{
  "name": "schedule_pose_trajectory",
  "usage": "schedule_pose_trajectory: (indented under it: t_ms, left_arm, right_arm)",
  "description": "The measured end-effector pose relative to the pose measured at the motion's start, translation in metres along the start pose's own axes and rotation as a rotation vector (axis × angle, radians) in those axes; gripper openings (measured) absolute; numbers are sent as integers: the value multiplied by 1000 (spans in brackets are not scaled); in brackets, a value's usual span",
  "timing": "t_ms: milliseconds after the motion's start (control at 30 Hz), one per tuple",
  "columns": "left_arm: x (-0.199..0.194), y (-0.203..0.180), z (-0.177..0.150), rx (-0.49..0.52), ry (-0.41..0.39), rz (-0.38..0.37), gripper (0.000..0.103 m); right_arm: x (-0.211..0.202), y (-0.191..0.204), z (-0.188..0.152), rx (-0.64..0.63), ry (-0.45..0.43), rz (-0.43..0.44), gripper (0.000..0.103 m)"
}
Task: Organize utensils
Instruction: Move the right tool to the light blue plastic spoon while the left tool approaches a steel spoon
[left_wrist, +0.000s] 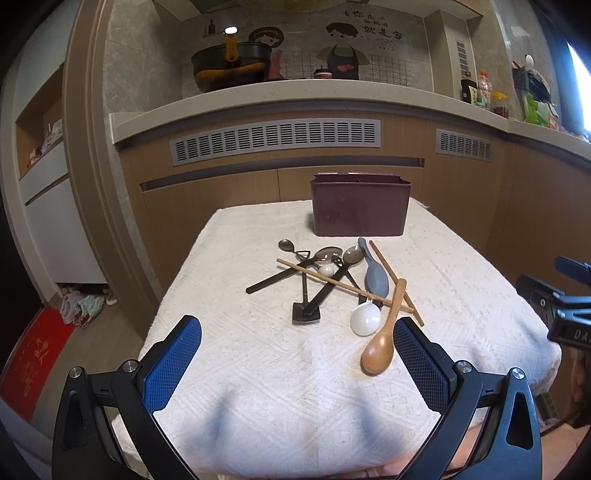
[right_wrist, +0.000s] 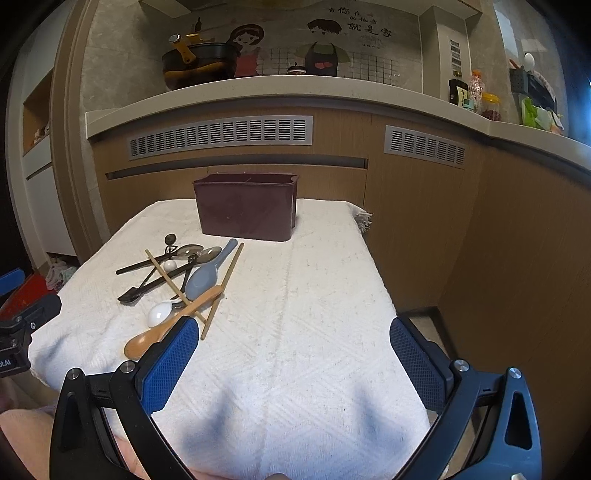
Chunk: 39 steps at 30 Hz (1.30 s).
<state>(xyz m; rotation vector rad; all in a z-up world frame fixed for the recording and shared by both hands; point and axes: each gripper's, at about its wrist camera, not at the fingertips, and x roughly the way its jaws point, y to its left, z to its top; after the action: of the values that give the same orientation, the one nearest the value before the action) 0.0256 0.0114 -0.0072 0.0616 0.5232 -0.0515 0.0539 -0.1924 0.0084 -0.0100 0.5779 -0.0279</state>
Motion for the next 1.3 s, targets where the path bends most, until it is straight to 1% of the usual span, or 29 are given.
schedule_pose_trajectory:
  t_ms: [67, 200, 233, 300, 367, 433, 467, 533, 600, 633, 667, 700, 733, 767, 833, 867, 1000, 1033, 1067, 1100, 1133, 1167, 1233, 1300]
  left_arm:
    - [8, 3, 6, -5, 0, 5, 103]
    - [32, 15, 25, -18, 16, 6, 103]
    - [39, 18, 30, -18, 20, 10, 103]
    - [52, 25, 39, -7, 23, 35, 103]
    - [67, 31, 47, 12, 22, 67, 103]
    - [82, 39, 54, 14, 31, 60, 103]
    - [89, 43, 58, 11, 40, 49, 103]
    - [104, 55, 64, 7, 57, 26, 103]
    - [115, 68, 69, -3, 53, 25, 103]
    - [118, 74, 70, -11, 49, 31, 103]
    - [121, 79, 71, -19, 44, 36, 103]
    - [123, 84, 72, -25, 45, 39, 103]
    - [125, 89, 71, -30, 49, 39, 103]
    - [128, 92, 70, -36, 54, 33, 103]
    - [133, 97, 67, -41, 73, 15, 103]
    - [136, 99, 66, -42, 81, 2, 102]
    - [139, 102, 55, -44, 97, -29, 102]
    - [139, 101, 52, -49, 101, -33, 102]
    - [141, 102, 51, -59, 109, -41, 100]
    - [142, 102, 50, -68, 118, -58, 94]
    - [144, 101, 50, -78, 129, -88, 91]
    - [146, 99, 51, -85, 143, -126, 86]
    - [151, 91, 52, -79, 173, -186, 78]
    - [156, 78, 53, -58, 198, -241, 65]
  right_arm:
    - [13, -4, 9, 14, 21, 30, 103]
    - [52, -10, 21, 56, 140, 124, 103]
    - [61, -10, 24, 51, 167, 132, 103]
    - [74, -6, 27, 24, 187, 98, 103]
    - [86, 0, 33, -12, 183, 56, 103]
    - [100, 9, 42, -46, 192, 39, 103]
    - [109, 14, 48, -55, 213, 37, 103]
    - [127, 25, 56, -66, 257, 50, 103]
    - [142, 34, 61, -71, 270, 114, 103]
    - [149, 40, 61, -78, 282, 117, 101]
    - [154, 46, 62, -86, 290, 117, 92]
    - [159, 52, 62, -100, 297, 124, 85]
    - [165, 60, 62, -124, 312, 129, 73]
    - [169, 67, 63, -140, 319, 137, 68]
    - [178, 80, 66, -153, 329, 176, 65]
    - [180, 86, 68, -156, 331, 206, 61]
    - [184, 113, 70, -216, 330, 353, 57]
    - [185, 121, 69, -248, 342, 377, 49]
    - [187, 127, 68, -274, 356, 376, 32]
    - [190, 129, 67, -290, 368, 363, 27]
    - [193, 128, 67, -290, 371, 340, 25]
    - [196, 124, 67, -286, 368, 307, 25]
    - [202, 112, 64, -269, 377, 250, 25]
    - [201, 98, 62, -218, 387, 243, 26]
